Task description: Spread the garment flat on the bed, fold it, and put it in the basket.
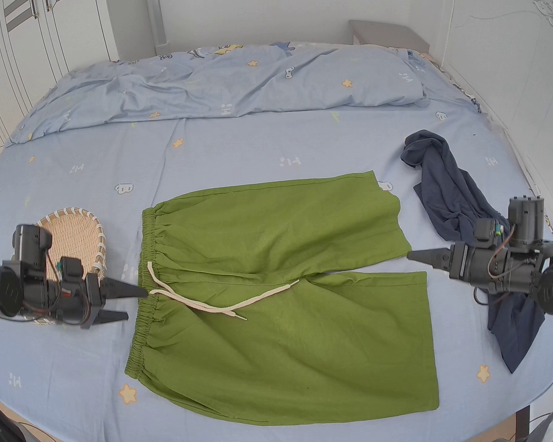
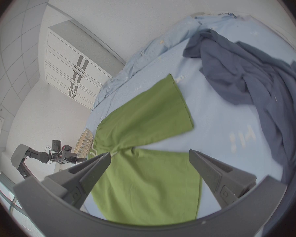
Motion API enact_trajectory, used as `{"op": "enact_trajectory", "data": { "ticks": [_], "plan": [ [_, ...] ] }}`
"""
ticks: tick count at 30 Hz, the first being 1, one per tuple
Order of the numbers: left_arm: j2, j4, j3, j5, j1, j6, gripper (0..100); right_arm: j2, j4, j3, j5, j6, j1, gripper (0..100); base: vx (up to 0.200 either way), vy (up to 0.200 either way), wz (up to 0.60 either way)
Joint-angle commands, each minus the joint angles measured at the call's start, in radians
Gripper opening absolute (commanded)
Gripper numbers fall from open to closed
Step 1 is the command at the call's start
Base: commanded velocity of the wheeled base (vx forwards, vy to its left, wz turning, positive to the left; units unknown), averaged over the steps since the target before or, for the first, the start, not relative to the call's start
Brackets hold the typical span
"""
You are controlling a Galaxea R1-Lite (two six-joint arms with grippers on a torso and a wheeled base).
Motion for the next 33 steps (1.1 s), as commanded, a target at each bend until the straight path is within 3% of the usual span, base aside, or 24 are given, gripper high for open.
{"op": "enact_trajectory", "data": {
  "ticks": [1, 6, 11, 33],
  "plan": [
    [-0.174, -0.161, 0.415, -0.077, 0.080, 0.046, 100, -0.188, -0.055, 0.350, -0.003, 0.077, 0.070, 100, 0.000, 0.000, 0.00],
    [-0.102, -0.159, 0.451, -0.077, 0.087, 0.179, 100, -0.226, -0.055, 0.388, -0.003, 0.071, 0.125, 100, 0.000, 0.000, 0.00],
    [-0.007, -0.169, 0.463, -0.079, 0.089, 0.294, 100, -0.246, -0.054, 0.393, -0.003, 0.069, 0.132, 100, 0.000, 0.000, 0.00],
    [0.136, -0.170, 0.331, -0.080, 0.080, 0.296, 100, -0.248, -0.112, 0.414, -0.003, 0.068, 0.121, 100, 0.000, 0.000, 0.00]
  ]
}}
